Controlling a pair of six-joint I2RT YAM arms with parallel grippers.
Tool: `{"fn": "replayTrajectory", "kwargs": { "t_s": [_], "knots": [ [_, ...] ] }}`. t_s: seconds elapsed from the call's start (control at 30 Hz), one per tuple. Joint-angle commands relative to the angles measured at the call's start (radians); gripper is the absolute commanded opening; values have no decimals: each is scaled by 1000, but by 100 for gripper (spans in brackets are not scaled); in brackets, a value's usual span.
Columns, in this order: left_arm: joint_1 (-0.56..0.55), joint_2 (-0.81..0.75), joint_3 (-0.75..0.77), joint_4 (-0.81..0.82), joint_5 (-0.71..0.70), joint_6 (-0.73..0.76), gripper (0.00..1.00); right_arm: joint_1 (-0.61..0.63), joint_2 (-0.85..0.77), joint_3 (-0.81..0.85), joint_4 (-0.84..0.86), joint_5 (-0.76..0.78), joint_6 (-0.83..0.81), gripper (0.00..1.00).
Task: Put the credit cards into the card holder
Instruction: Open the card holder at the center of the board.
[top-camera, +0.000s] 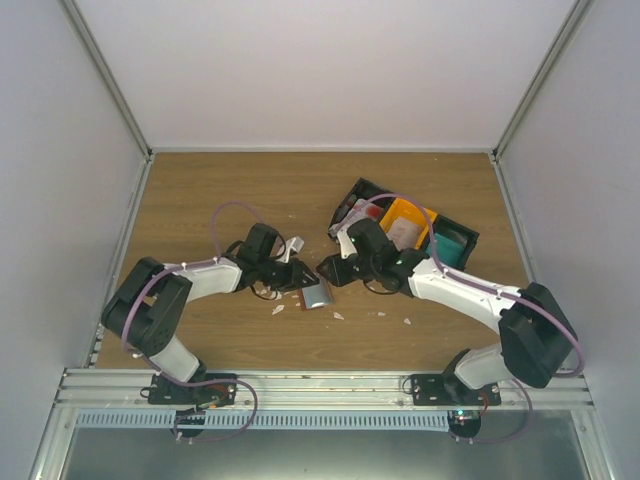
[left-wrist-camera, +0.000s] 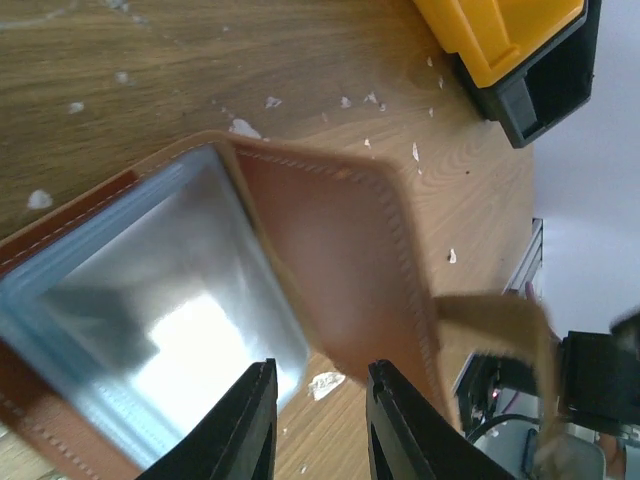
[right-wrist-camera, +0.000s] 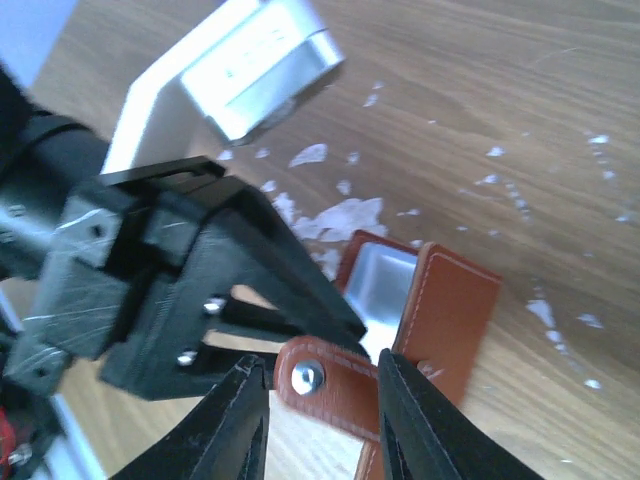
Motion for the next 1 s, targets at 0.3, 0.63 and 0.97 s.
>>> {"fn": "replayTrajectory", "kwargs": {
  "t_s": [0.3, 0.63, 0.97],
  "knots": [
    [-43, 88, 109, 15, 14, 2, 28, -3, -43, -86, 85, -177, -23, 24],
    [-74, 150, 182, -3, 9, 0, 28, 12, -59, -146, 139, -335, -61, 34],
    [-78, 175, 214, -67, -46, 9, 28, 14, 53, -148, 92, 21, 6, 33]
  ]
}}
